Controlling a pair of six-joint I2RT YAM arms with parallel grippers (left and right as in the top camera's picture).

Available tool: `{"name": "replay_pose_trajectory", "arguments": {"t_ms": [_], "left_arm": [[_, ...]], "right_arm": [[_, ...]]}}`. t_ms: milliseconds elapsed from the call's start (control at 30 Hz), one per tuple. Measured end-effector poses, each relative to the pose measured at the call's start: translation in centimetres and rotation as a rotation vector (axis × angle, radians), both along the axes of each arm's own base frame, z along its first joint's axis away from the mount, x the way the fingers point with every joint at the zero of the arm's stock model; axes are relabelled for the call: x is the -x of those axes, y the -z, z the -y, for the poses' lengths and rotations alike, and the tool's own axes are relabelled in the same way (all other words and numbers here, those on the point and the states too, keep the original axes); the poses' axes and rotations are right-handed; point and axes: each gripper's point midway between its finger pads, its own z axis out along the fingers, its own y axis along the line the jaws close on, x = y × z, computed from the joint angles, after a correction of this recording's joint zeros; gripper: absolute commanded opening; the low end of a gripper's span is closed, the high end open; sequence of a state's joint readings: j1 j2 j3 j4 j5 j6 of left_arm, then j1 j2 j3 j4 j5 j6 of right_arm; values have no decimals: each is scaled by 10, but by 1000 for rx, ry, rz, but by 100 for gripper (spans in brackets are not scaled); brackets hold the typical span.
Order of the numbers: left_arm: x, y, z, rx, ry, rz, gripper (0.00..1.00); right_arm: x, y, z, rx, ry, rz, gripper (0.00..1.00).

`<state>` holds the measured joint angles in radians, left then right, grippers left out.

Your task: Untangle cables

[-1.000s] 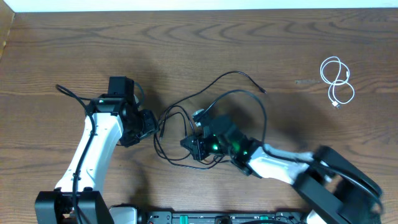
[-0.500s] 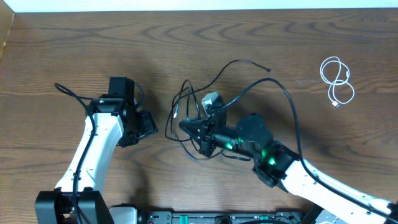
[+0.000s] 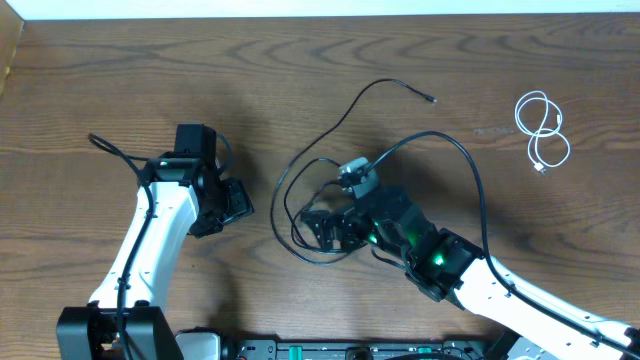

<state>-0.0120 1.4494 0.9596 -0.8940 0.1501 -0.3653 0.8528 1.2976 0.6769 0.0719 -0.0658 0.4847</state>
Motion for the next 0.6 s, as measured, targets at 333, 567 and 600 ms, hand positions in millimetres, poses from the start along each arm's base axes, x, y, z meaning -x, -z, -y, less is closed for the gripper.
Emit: {"name": "replay_pose_trajectory", "arguments": {"t_ms": [333, 567, 600], "left_arm": [[12, 11, 1, 4, 3, -37, 67], [9, 4, 41, 227, 203, 20, 67], [10, 1, 49, 274, 240, 31, 67]], "right_arm": [[-13, 56, 75, 321, 327, -73, 99], [-21, 90, 100, 388, 479, -161, 99], [-22, 97, 104, 399, 497, -183, 99]]}}
